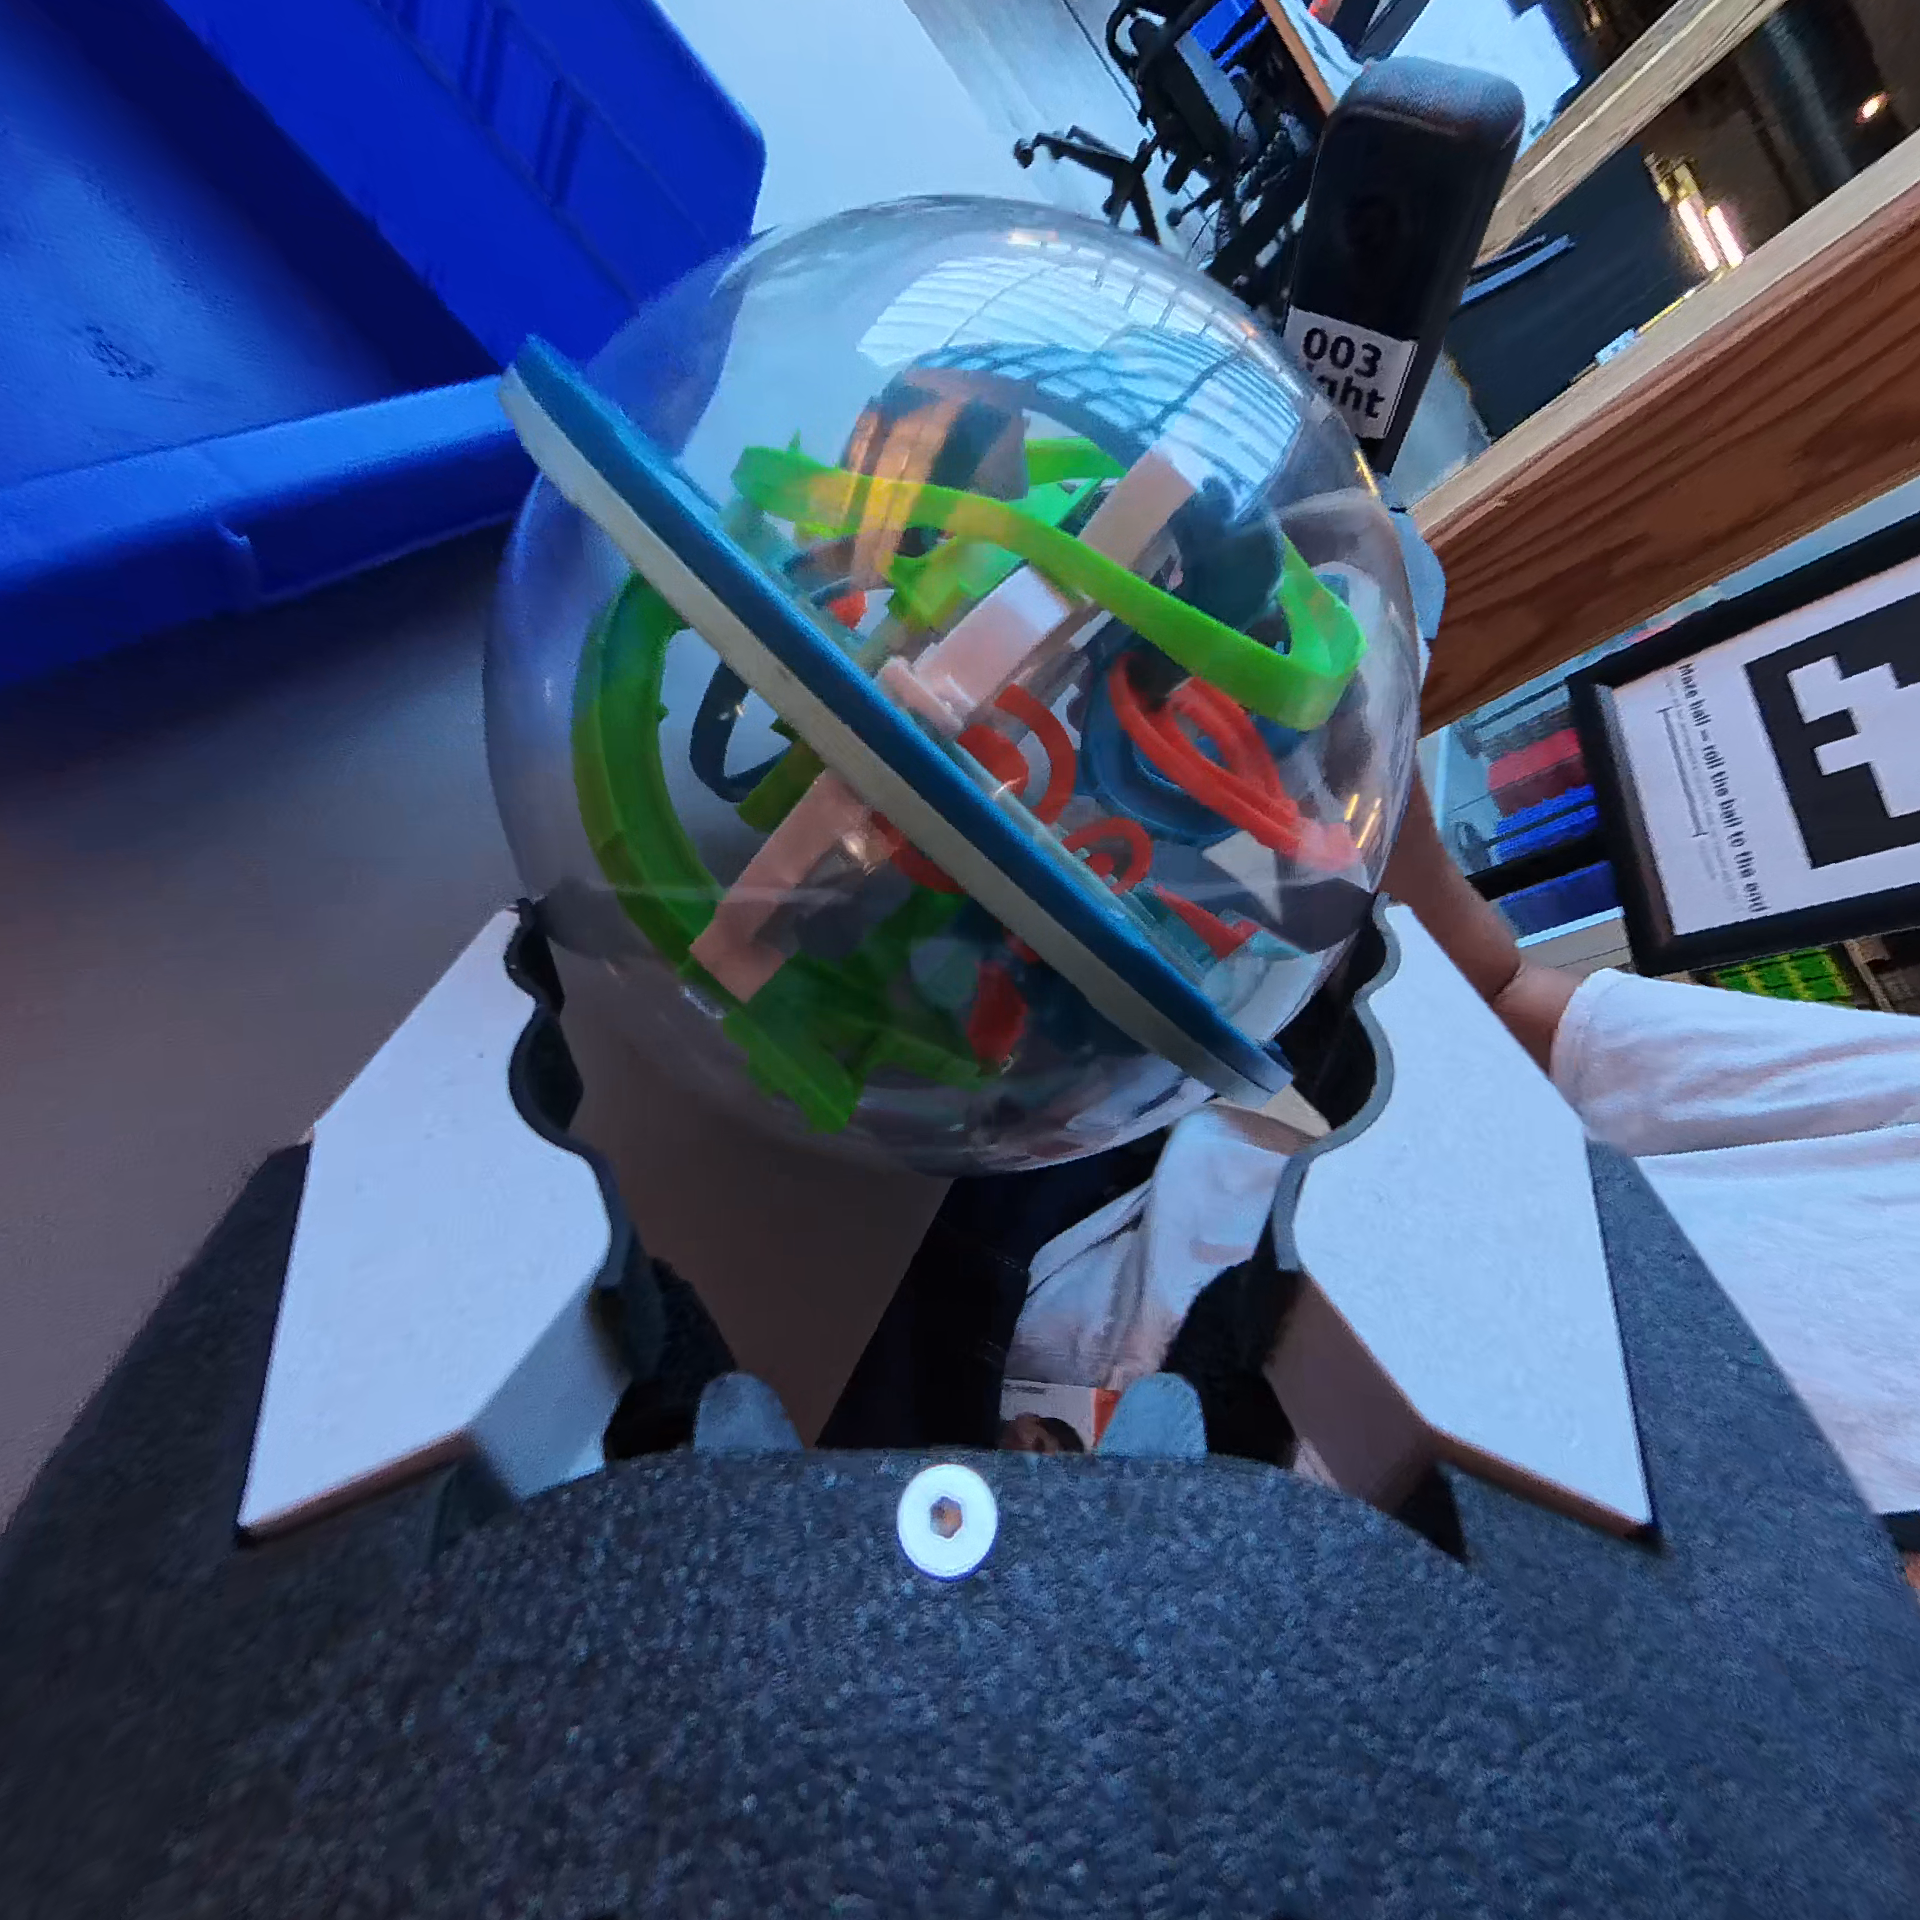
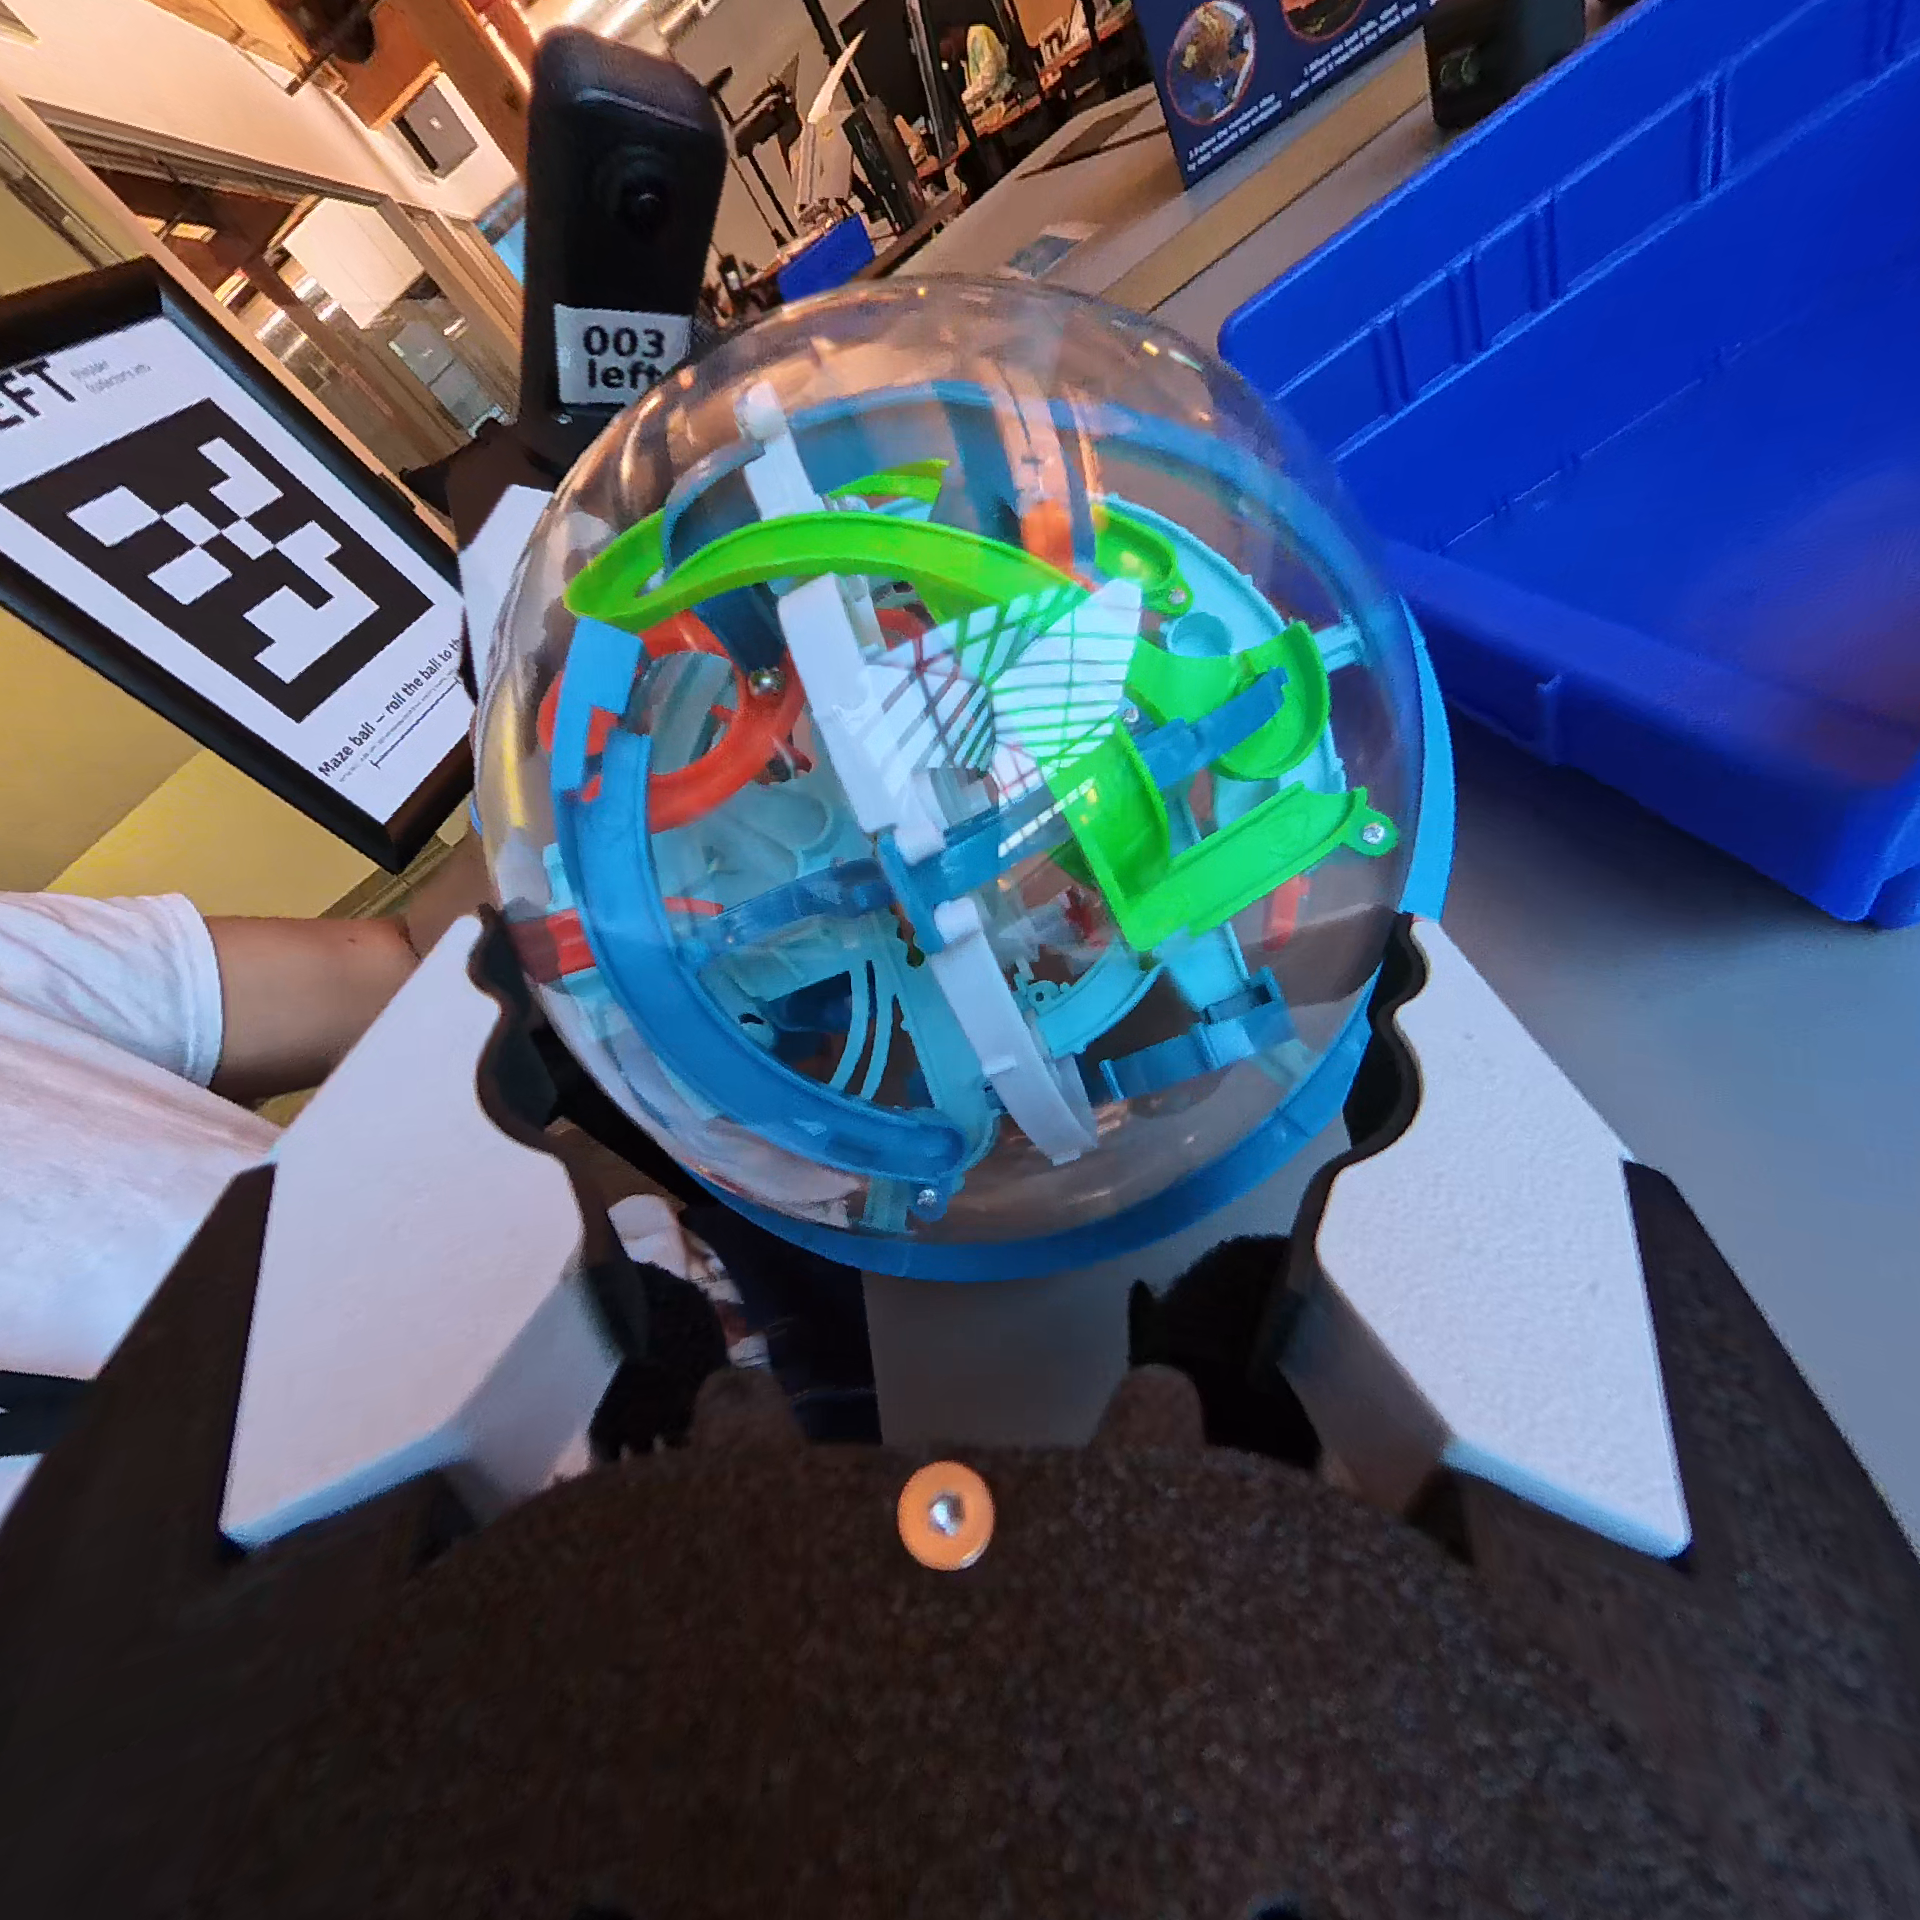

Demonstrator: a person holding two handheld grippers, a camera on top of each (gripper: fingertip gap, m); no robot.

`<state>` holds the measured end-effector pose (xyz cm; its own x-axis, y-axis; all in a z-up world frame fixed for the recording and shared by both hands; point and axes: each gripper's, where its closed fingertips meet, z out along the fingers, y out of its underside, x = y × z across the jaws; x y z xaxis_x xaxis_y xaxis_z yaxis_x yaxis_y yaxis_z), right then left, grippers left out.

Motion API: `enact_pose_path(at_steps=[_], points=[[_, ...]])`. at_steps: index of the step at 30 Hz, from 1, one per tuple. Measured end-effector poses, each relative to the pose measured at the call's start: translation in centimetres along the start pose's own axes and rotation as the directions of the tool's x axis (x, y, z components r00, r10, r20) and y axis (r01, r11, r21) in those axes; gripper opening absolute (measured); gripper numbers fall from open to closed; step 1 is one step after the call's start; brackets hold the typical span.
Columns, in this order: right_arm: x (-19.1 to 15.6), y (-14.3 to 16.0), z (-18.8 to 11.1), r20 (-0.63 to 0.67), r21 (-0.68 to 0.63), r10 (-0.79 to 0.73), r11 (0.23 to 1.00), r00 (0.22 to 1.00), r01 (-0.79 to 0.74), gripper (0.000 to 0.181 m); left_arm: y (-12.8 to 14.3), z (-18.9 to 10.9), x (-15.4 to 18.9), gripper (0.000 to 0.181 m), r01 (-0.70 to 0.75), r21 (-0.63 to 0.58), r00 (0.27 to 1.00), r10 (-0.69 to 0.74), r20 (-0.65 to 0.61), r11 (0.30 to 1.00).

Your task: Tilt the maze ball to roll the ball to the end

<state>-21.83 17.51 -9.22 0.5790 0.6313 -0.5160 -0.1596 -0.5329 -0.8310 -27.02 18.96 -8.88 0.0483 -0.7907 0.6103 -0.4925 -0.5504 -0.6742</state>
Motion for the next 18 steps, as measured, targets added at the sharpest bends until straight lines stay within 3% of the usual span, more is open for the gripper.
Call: enact_pose_path(at_steps=[18], points=[[-0.2, -0.7, -1.1, -0.087, -0.055, 0.046, 0.997, 0.995, -0.051, 0.154, 0.8, 1.1, 0.4, 0.144, 0.112, -0.022, 0.982, -0.114, -0.151, 0.993]])
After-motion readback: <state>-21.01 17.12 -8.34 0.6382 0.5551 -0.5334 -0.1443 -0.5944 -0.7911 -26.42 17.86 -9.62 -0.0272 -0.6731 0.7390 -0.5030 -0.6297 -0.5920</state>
